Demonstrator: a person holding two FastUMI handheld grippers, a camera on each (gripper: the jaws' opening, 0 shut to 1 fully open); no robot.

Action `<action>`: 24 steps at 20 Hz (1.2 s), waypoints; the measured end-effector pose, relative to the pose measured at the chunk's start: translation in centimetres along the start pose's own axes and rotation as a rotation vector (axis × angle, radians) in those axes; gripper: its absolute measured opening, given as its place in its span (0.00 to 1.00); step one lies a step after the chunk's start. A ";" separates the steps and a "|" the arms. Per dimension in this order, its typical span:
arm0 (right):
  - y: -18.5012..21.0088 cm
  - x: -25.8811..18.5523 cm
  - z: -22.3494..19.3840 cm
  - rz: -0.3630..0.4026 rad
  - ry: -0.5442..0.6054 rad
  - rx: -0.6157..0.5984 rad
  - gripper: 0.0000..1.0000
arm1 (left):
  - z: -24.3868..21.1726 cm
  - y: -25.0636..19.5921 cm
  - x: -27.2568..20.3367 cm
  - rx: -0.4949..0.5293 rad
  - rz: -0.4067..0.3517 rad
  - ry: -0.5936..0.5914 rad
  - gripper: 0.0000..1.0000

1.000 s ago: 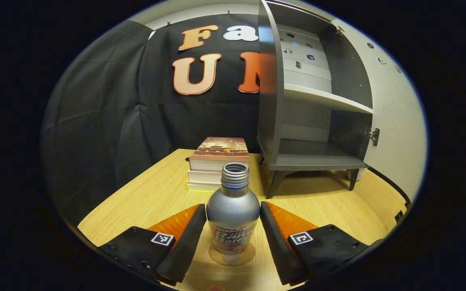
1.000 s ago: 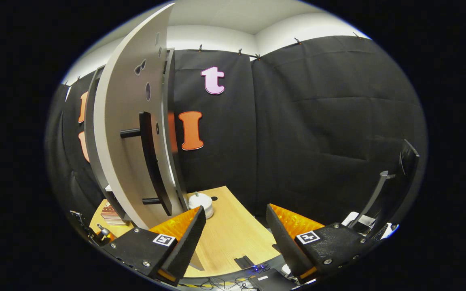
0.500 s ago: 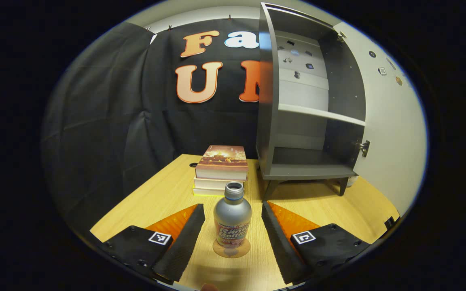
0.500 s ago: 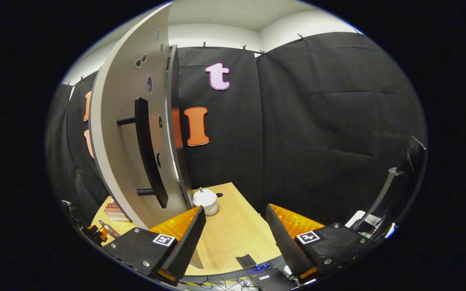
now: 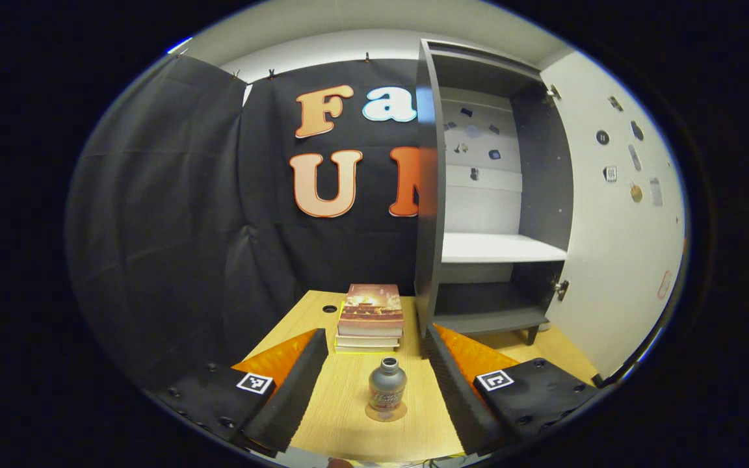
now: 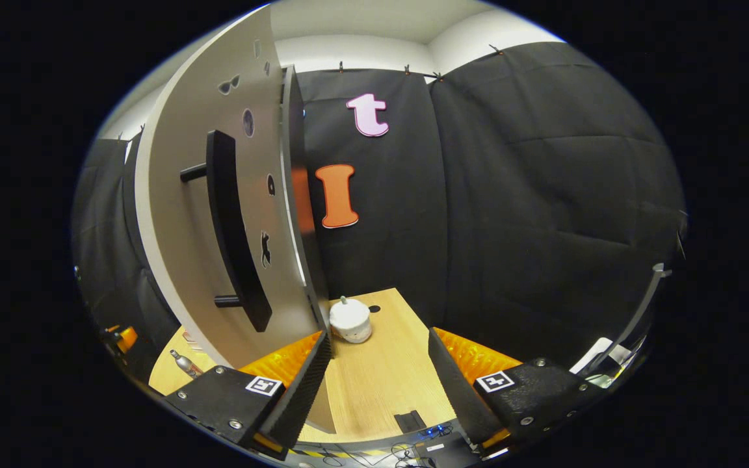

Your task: Open the cabinet door with the right hand, grasp the bottle in the cabinet with the left hand and place it on the coaster, then close the cabinet door with the right hand.

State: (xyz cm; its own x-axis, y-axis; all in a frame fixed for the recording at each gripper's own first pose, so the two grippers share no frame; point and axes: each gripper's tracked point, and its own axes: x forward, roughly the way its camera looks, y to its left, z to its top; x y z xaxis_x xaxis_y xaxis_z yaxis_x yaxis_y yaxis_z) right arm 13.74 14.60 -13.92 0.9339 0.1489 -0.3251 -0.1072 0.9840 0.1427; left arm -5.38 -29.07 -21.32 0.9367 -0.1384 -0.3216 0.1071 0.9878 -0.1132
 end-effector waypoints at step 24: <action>6.1 -0.4 -1.4 0.183 0.038 -0.055 0.95 | 21.9 8.2 -5.6 0.033 0.035 -0.205 0.97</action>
State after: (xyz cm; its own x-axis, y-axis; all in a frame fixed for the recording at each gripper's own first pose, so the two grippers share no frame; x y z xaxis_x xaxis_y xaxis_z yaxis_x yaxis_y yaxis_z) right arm 12.25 20.66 -14.26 0.8836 0.3285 -0.3338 -0.2936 0.9438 0.1516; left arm -2.48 -18.61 0.13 0.9879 -0.0902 -0.1261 0.0813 0.9940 -0.0738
